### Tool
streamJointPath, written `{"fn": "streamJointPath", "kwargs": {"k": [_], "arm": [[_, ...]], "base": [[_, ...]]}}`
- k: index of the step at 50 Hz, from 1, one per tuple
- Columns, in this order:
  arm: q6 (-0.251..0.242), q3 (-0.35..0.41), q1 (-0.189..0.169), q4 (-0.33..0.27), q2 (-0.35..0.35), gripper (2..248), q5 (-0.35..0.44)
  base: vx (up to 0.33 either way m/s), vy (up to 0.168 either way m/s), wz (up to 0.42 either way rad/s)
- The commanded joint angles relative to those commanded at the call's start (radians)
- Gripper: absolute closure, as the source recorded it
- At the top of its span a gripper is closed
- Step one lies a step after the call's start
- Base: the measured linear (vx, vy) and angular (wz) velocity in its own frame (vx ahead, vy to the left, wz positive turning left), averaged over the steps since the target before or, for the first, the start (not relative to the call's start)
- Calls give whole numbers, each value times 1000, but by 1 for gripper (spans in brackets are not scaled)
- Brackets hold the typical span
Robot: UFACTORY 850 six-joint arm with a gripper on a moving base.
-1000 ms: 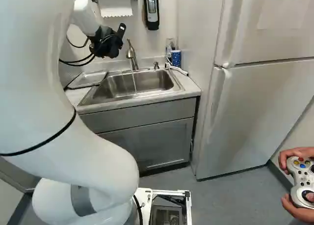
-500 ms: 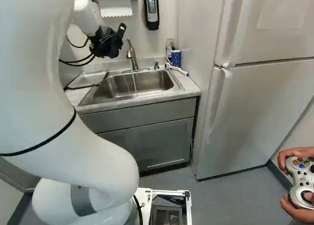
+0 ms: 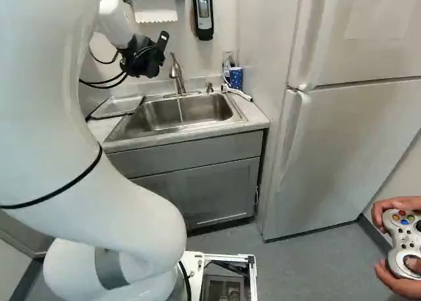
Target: Rinse the cup and place it in the tray
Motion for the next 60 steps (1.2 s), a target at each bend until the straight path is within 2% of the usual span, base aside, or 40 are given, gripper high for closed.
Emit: {"fn": "streamJointPath", "kwargs": {"k": [5, 12, 60], "arm": [[-11, 0, 0, 0, 0, 126, 0], [-68, 0, 0, 0, 0, 126, 0], [-567, 0, 0, 0, 0, 126, 0]], "base": [[0, 0, 0], [0, 0, 0], [0, 0, 0]]}}
